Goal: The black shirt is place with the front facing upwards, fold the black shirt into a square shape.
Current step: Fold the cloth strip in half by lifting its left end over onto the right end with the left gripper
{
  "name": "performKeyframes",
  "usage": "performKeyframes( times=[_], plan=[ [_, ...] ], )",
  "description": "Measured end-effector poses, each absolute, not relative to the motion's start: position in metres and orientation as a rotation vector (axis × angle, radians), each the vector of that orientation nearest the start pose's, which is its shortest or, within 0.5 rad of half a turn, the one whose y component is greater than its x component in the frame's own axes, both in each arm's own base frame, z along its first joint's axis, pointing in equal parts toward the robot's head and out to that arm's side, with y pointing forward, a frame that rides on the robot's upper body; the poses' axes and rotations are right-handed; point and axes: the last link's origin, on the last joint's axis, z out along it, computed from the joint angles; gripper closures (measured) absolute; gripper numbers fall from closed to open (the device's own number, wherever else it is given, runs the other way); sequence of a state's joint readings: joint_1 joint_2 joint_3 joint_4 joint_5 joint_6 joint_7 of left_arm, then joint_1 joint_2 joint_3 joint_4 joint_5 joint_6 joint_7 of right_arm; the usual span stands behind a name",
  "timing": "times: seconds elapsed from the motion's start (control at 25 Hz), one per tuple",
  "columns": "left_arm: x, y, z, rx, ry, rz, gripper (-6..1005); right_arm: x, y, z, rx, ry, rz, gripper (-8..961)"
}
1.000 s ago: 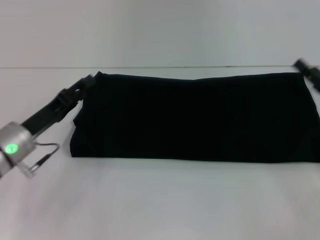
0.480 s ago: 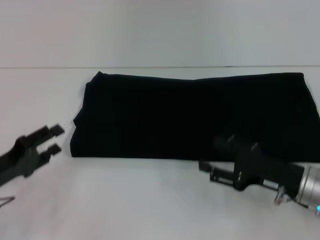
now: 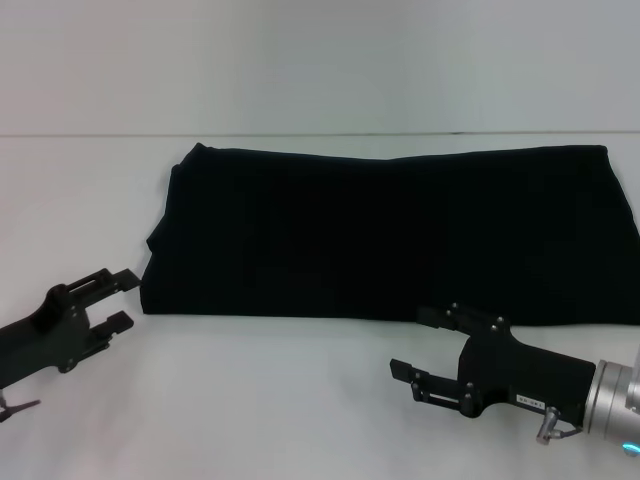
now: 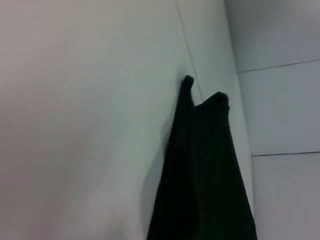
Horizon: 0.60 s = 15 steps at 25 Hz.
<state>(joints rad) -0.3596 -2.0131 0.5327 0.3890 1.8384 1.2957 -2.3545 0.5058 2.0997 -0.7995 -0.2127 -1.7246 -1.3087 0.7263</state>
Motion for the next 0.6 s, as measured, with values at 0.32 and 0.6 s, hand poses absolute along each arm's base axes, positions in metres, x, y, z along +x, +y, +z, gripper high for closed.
performKeyframes(
  times=[0.32,0.6],
  plan=[
    [-0.364,0.302,0.001,1.687,2.679,1.231,301,0.289,0.293,-0.080,-2.597,0.369,0.686,154],
    [-0.364,0.307,-0.005,1.661,2.720,1.227,301,0.289,0.293,-0.081,-2.598,0.369,0.686,154]
  ],
)
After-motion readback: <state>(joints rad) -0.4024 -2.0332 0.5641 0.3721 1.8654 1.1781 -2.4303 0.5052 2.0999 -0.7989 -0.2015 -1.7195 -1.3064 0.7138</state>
